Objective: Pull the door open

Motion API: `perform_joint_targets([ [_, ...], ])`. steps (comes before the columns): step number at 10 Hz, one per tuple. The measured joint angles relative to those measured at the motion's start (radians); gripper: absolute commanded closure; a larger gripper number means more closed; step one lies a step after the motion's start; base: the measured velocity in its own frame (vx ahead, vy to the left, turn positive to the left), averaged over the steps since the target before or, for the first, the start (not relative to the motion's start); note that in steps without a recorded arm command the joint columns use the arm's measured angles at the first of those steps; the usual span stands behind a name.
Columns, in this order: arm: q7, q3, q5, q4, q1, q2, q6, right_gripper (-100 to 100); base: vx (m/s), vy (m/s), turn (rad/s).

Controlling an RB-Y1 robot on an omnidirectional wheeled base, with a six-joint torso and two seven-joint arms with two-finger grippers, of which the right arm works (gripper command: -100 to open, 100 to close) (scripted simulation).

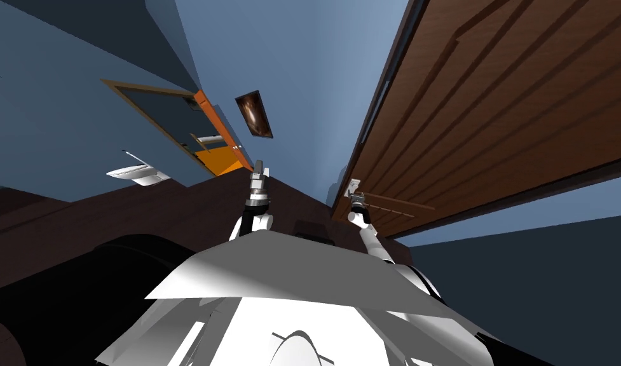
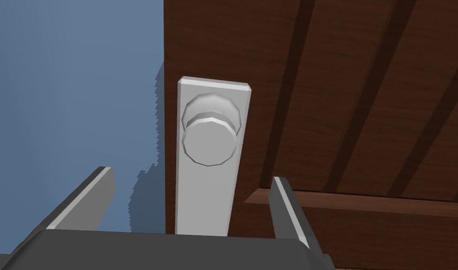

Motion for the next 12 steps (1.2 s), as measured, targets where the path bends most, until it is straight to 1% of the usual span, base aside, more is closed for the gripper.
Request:
perform_joint_targets([
  [1,-0.017,-0.005,-0.005,0.007,0.004,-0.021,-0.007,-100,0.151,0.041,0.155],
  [2,-0.043,-0.003,-0.009,0.025,0.003,-0.050,-0.016,-100,0.145,0.041,0.166],
  [3,-0.057,-0.013,-0.015,0.015,0.014,-0.070,-0.015,-100,0.174,0.026,0.170],
  [4,-0.063,-0.028,-0.024,-0.013,0.037,-0.091,-0.002,-100,0.117,-0.004,0.039],
  [5,-0.077,-0.022,-0.023,0.013,0.028,-0.101,-0.014,-100,0.037,-0.004,0.001],
  [6,-0.081,-0.021,-0.023,0.018,0.026,-0.101,-0.019,100,-0.001,-0.001,-0.015],
  [11,-0.076,-0.024,-0.023,0.015,0.029,-0.103,-0.013,100,-0.007,-0.003,0.001],
  [12,-0.077,-0.024,-0.023,0.015,0.029,-0.103,-0.013,100,-0.112,-0.009,0.130],
])
